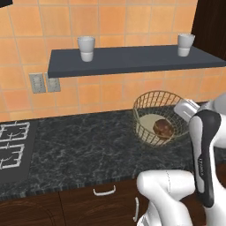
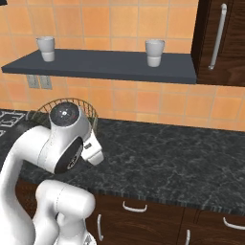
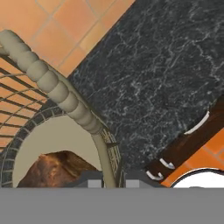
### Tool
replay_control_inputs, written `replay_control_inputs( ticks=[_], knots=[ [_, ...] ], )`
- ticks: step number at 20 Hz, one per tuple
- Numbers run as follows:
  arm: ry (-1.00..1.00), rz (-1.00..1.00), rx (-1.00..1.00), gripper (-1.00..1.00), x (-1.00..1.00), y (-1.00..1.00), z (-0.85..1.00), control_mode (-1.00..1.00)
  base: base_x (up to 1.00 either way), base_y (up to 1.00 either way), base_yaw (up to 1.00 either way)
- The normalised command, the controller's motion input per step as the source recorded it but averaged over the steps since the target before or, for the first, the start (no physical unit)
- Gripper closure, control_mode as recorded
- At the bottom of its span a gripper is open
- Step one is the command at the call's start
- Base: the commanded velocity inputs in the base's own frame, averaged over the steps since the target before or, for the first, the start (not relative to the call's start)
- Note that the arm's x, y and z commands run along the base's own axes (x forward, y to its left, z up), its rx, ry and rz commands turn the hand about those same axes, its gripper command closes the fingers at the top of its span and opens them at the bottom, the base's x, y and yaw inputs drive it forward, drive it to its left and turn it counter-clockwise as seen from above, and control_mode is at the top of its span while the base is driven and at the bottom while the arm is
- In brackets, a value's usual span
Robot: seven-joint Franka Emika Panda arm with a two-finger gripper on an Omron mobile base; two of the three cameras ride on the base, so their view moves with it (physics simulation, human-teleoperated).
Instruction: Open the cabinet, pick up the bread from the cabinet and place it in the basket. Then move the basket to the dining counter.
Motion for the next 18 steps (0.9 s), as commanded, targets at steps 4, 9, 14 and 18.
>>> replay_control_inputs(
  ticks=[4, 9, 14, 18],
  knots=[
    [-0.03, 0.00, 0.00, 1.00, -0.58, 0.00, 0.56, -1.00, 0.00, 0.00, 0.00],
    [-0.09, 0.00, 0.00, 1.00, -0.52, 0.00, 0.13, 1.00, -0.35, -0.01, 0.00],
    [0.00, 0.00, 0.00, 1.00, 0.00, 0.00, 0.00, 1.00, -0.60, -0.58, -0.23],
    [0.00, 0.00, 0.00, 1.00, 0.00, 0.00, 0.00, 1.00, -0.05, -0.32, -0.86]
  ],
)
